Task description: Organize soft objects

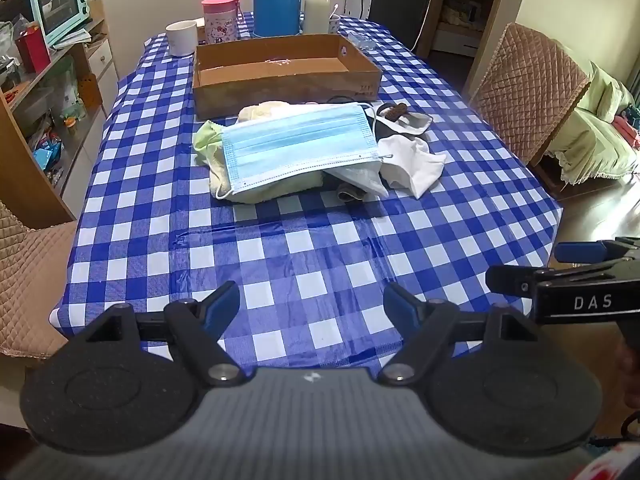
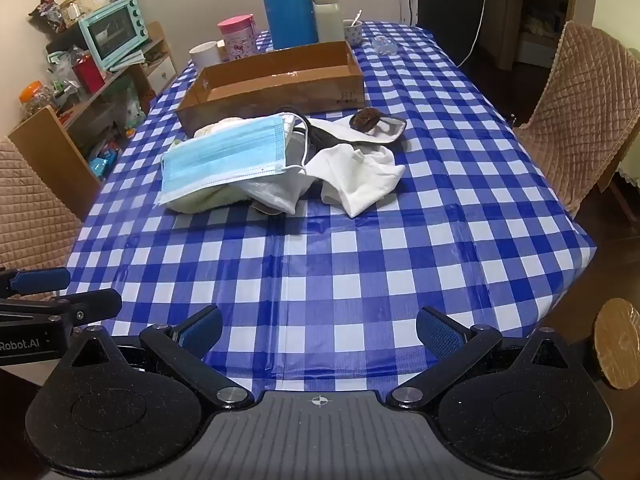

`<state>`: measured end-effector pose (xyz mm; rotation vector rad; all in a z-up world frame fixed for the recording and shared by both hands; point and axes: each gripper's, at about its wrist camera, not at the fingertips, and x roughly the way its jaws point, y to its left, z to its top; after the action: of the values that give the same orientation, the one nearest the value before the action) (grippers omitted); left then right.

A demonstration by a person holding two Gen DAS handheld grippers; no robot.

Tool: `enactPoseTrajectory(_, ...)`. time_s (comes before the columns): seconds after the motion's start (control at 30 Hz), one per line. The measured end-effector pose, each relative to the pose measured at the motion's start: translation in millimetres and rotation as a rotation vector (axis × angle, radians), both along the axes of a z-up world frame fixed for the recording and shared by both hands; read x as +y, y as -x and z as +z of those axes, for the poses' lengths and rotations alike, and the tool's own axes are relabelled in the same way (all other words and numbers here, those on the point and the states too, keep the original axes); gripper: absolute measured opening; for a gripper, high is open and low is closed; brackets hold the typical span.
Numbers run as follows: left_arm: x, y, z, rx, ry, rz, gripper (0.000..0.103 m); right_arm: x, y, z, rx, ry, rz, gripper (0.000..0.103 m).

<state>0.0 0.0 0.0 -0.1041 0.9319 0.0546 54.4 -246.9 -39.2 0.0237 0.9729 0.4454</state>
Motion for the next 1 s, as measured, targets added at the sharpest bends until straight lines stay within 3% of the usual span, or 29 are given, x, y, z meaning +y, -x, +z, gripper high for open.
enactPoseTrajectory(1.0, 0.0, 0.0, 0.2, 0.004, 0.001, 0.002, 0.077, 5.3, -3.7, -2.9, 0.001, 0.008, 0.001, 0.103)
